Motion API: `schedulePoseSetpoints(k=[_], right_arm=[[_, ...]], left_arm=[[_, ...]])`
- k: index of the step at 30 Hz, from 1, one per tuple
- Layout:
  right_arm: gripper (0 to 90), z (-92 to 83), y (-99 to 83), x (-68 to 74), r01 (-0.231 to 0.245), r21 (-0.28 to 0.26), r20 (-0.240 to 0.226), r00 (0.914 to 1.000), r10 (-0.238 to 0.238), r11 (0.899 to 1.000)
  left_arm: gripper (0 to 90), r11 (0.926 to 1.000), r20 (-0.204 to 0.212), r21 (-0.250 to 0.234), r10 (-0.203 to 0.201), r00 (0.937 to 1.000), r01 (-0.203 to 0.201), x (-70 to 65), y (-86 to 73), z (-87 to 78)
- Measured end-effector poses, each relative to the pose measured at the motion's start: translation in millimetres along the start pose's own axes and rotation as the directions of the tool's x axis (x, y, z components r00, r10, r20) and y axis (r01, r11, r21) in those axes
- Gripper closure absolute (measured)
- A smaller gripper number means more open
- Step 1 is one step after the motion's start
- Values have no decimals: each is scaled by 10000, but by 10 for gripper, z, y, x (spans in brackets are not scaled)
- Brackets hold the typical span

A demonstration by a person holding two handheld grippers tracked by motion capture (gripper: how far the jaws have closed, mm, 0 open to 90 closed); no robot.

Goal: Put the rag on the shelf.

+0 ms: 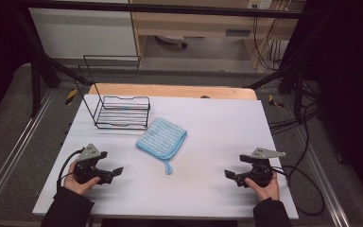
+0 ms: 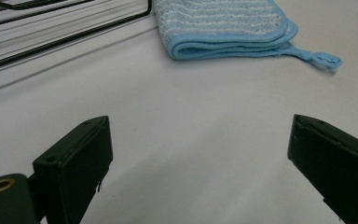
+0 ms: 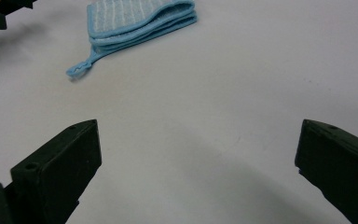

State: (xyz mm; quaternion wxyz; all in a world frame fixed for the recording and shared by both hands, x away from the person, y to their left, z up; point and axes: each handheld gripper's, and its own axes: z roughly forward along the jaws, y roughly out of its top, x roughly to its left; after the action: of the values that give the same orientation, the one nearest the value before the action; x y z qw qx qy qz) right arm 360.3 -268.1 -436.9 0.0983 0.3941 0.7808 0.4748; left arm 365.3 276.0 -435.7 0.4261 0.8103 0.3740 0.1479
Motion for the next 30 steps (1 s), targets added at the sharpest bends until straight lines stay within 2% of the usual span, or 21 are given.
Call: schedulePoseSetpoints(k=[9, 18, 22, 30], right_arm=[[10, 6, -1, 6, -15, -4, 60, 10000, 15, 10000], [10, 25, -1, 11, 40, 67, 161, 9999, -41, 10000], [11, 28, -1, 16, 29, 106, 197, 9998, -31, 9999], [12, 40, 6, 25, 146, 184, 227, 9996, -151, 9997]], left_arm=[[65, 9999, -85, 54, -132, 9999, 133, -34, 31, 25], [81, 9998, -46, 170, 48, 10000, -47, -103, 90, 59], [99, 9999, -49, 148, 36, 10000, -35, -159, 152, 94], [135, 9990, -111, 329, 299, 9995, -295, -306, 342, 243]])
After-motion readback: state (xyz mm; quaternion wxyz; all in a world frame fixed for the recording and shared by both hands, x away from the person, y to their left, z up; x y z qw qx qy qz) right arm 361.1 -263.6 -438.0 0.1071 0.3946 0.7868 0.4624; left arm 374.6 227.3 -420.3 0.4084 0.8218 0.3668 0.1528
